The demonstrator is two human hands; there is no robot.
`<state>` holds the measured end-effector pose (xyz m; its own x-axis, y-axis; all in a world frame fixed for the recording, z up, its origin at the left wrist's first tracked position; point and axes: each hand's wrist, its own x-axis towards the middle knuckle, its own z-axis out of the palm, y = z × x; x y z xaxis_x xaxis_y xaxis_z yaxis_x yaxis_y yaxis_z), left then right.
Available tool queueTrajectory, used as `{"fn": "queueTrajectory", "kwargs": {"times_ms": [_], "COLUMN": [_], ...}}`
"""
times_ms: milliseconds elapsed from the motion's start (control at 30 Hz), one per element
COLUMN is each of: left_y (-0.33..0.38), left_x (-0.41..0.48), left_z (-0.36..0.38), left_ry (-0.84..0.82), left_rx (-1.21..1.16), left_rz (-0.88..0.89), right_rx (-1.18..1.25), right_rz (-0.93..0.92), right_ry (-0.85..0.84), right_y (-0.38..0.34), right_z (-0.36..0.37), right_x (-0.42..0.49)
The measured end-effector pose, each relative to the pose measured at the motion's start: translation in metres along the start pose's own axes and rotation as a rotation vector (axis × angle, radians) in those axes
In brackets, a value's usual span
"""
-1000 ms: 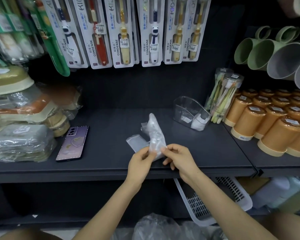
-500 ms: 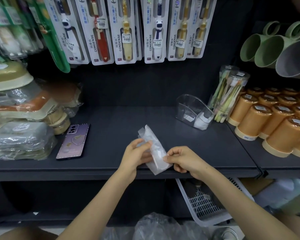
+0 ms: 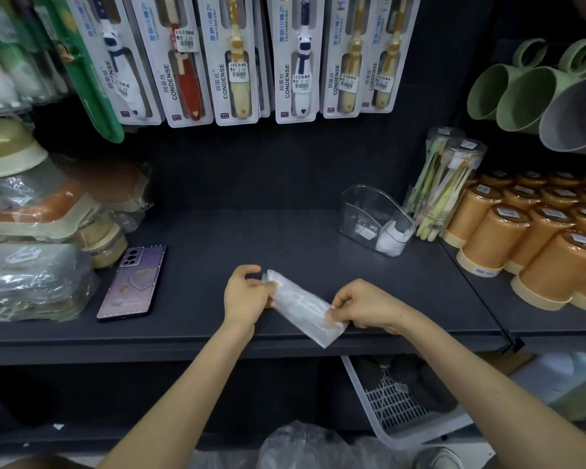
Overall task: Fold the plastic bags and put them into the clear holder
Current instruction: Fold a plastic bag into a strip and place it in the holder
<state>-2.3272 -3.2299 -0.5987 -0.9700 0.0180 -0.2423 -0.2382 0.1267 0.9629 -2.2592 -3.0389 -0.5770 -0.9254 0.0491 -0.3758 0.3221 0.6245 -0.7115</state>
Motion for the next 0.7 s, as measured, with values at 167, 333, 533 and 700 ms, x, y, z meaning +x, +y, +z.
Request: {"fn": "queueTrajectory", "kwargs": {"times_ms": [167,333,533,700], "left_y": [0.004,0.01,-0.013,-0.032], "left_x": [0.008,0.012,-0.005,-0.016], "left_z": [-0.002,-0.011,-0.008,-0.001], "left_ry": [-0.036,0.053,-0.288,-0.548], "left_rx": [-0.024,0.18,0.915,1.146], "left_rz": [-0.099,0.146,1.207,0.85], "right_rx": [-0.04,-0.09,-0.163,-0.167], "right_rz": [0.003,-0.017,-0.041,-0.036], "right_ry": [-0.012,-0.035,-0.11,-0.16], "right_y": [0.003,0.006,0.001,0.001], "right_z": [-0.003,-0.008,-0.016,-0.021], "right_x": [0.004,0.007,0.006,0.007]}}
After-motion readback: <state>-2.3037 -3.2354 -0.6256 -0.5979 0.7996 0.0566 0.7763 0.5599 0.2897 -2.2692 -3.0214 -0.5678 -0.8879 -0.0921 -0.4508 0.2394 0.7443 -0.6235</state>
